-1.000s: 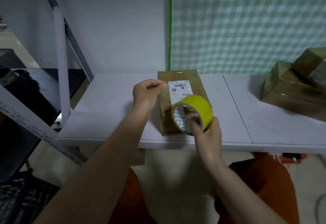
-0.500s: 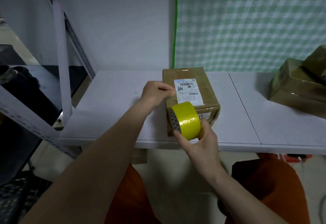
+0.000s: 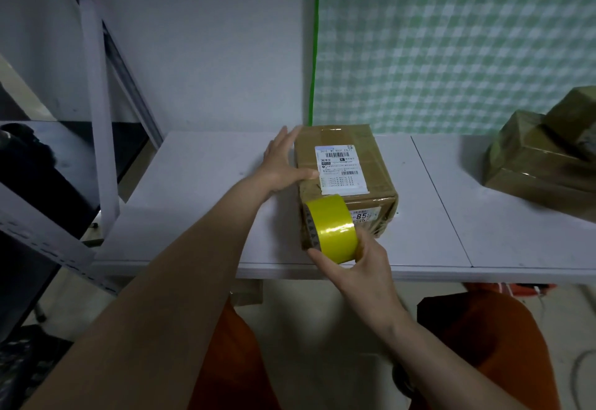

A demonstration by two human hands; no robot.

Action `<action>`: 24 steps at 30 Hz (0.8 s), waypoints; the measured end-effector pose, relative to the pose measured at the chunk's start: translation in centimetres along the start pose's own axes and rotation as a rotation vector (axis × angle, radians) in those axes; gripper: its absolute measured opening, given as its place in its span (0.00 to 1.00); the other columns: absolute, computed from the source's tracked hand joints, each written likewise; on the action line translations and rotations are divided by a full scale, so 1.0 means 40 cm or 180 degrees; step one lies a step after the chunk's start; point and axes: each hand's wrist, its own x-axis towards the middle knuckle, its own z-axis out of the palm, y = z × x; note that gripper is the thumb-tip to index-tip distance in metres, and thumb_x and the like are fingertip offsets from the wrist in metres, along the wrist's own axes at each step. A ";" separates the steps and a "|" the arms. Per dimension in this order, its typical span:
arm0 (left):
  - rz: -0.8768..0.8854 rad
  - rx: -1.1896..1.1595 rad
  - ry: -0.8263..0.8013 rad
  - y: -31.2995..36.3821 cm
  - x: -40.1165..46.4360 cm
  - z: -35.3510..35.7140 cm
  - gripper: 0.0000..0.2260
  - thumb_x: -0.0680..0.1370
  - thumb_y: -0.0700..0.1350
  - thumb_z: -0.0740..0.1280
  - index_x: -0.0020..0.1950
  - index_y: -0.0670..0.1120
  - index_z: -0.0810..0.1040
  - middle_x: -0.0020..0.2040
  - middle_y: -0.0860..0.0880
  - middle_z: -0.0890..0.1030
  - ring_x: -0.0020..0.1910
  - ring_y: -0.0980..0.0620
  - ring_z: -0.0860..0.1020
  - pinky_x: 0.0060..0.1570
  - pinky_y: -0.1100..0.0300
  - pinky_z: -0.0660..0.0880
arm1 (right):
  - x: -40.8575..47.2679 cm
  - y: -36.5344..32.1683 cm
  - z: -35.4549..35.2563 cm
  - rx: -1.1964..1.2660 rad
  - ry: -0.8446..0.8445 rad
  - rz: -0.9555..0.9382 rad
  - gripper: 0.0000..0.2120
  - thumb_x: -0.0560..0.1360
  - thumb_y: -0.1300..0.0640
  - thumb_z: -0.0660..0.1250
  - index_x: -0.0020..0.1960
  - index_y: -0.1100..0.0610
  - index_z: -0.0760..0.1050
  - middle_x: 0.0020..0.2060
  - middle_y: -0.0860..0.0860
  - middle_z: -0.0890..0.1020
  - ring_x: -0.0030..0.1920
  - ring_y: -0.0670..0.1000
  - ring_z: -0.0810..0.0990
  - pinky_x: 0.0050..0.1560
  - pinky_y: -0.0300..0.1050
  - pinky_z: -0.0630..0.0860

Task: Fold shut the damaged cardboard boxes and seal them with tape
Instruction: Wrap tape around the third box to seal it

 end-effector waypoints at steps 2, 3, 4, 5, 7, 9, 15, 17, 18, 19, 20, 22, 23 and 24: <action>0.0039 0.0130 -0.0193 -0.003 0.014 0.001 0.35 0.75 0.49 0.72 0.77 0.56 0.57 0.79 0.50 0.46 0.78 0.47 0.44 0.75 0.46 0.49 | 0.006 0.011 -0.010 -0.0143 0.0043 0.0022 0.16 0.67 0.57 0.77 0.51 0.54 0.74 0.40 0.51 0.80 0.39 0.46 0.78 0.38 0.35 0.74; 0.0003 0.0216 -0.0224 -0.004 0.020 0.003 0.31 0.76 0.51 0.69 0.76 0.57 0.60 0.79 0.49 0.46 0.78 0.46 0.43 0.75 0.46 0.47 | 0.012 0.017 -0.014 -0.0196 0.0068 0.0049 0.17 0.67 0.58 0.76 0.51 0.54 0.73 0.40 0.51 0.79 0.38 0.46 0.77 0.37 0.35 0.73; -0.0033 0.0324 -0.0247 -0.005 0.027 0.006 0.28 0.77 0.53 0.67 0.75 0.58 0.61 0.79 0.48 0.45 0.78 0.46 0.41 0.75 0.47 0.46 | 0.017 0.022 -0.018 -0.0249 0.0110 0.0082 0.17 0.67 0.60 0.75 0.51 0.55 0.71 0.39 0.51 0.78 0.38 0.45 0.76 0.36 0.35 0.72; -0.0043 0.0485 -0.0266 -0.005 0.033 0.007 0.27 0.78 0.54 0.66 0.75 0.58 0.61 0.79 0.48 0.45 0.77 0.46 0.40 0.75 0.48 0.45 | 0.022 0.028 -0.021 -0.0314 0.0177 0.0126 0.18 0.67 0.63 0.74 0.50 0.54 0.69 0.39 0.51 0.77 0.36 0.43 0.75 0.34 0.33 0.70; 0.0082 0.1026 -0.0222 0.000 0.048 0.006 0.26 0.78 0.57 0.64 0.75 0.59 0.60 0.79 0.49 0.43 0.77 0.47 0.38 0.74 0.47 0.43 | 0.033 0.041 -0.027 -0.0408 0.0377 0.0206 0.20 0.66 0.66 0.72 0.50 0.55 0.66 0.38 0.49 0.73 0.35 0.42 0.72 0.33 0.31 0.69; 0.0391 0.1586 -0.0166 0.002 0.058 0.002 0.25 0.78 0.58 0.62 0.74 0.57 0.61 0.79 0.50 0.43 0.77 0.50 0.37 0.74 0.44 0.41 | 0.051 0.055 -0.037 -0.0457 0.0556 0.0263 0.20 0.66 0.66 0.72 0.50 0.55 0.64 0.39 0.49 0.72 0.36 0.42 0.71 0.33 0.30 0.68; 0.0334 0.2653 0.0130 0.007 0.022 0.012 0.30 0.79 0.64 0.50 0.74 0.46 0.60 0.78 0.46 0.55 0.77 0.48 0.51 0.72 0.39 0.42 | 0.143 0.089 -0.098 -0.0292 0.1028 0.0317 0.22 0.66 0.67 0.71 0.54 0.58 0.65 0.49 0.53 0.72 0.45 0.49 0.72 0.38 0.31 0.69; -0.0031 0.3095 0.0501 0.018 -0.032 0.030 0.32 0.78 0.66 0.47 0.72 0.44 0.62 0.71 0.40 0.65 0.71 0.41 0.61 0.71 0.35 0.47 | 0.182 0.091 -0.116 -0.0108 0.1299 0.0405 0.18 0.69 0.69 0.69 0.54 0.58 0.65 0.49 0.52 0.72 0.46 0.49 0.73 0.38 0.28 0.69; -0.0147 0.3221 0.0726 0.019 -0.066 0.038 0.32 0.78 0.66 0.46 0.70 0.44 0.64 0.66 0.38 0.68 0.67 0.38 0.65 0.70 0.34 0.49 | 0.202 0.092 -0.123 0.0033 0.1414 0.0484 0.17 0.71 0.69 0.68 0.54 0.58 0.65 0.48 0.51 0.72 0.45 0.48 0.73 0.37 0.27 0.70; -0.0197 0.3287 0.0937 0.018 -0.098 0.042 0.32 0.77 0.67 0.45 0.68 0.43 0.66 0.62 0.37 0.71 0.63 0.37 0.68 0.70 0.33 0.50 | 0.221 0.092 -0.128 0.0162 0.1496 0.0562 0.15 0.71 0.68 0.67 0.54 0.58 0.66 0.47 0.51 0.72 0.44 0.47 0.74 0.38 0.28 0.71; -0.0232 0.3324 0.1073 0.017 -0.122 0.043 0.33 0.77 0.67 0.46 0.67 0.43 0.67 0.60 0.37 0.71 0.61 0.37 0.69 0.70 0.33 0.51 | 0.241 0.094 -0.129 0.0261 0.1541 0.0640 0.14 0.72 0.68 0.66 0.54 0.58 0.66 0.47 0.51 0.73 0.44 0.48 0.74 0.41 0.32 0.74; -0.0388 0.3243 0.1149 0.017 -0.139 0.032 0.32 0.76 0.68 0.49 0.66 0.44 0.68 0.61 0.38 0.71 0.62 0.38 0.68 0.70 0.33 0.50 | 0.274 0.093 -0.120 0.0380 0.1530 0.0836 0.12 0.73 0.69 0.62 0.55 0.58 0.67 0.48 0.53 0.74 0.46 0.51 0.74 0.43 0.42 0.76; -0.0473 0.3140 0.1127 0.019 -0.135 0.026 0.32 0.77 0.68 0.51 0.67 0.44 0.67 0.63 0.39 0.70 0.64 0.39 0.67 0.70 0.34 0.50 | 0.286 0.093 -0.113 0.0410 0.1506 0.0933 0.13 0.74 0.69 0.59 0.56 0.59 0.68 0.49 0.54 0.74 0.46 0.52 0.74 0.41 0.42 0.75; -0.0489 0.3034 0.1105 0.021 -0.129 0.023 0.31 0.77 0.66 0.52 0.68 0.44 0.67 0.65 0.40 0.69 0.66 0.40 0.65 0.71 0.35 0.49 | 0.295 0.092 -0.107 0.0433 0.1503 0.1007 0.14 0.74 0.70 0.58 0.58 0.60 0.69 0.49 0.55 0.74 0.46 0.52 0.74 0.39 0.40 0.73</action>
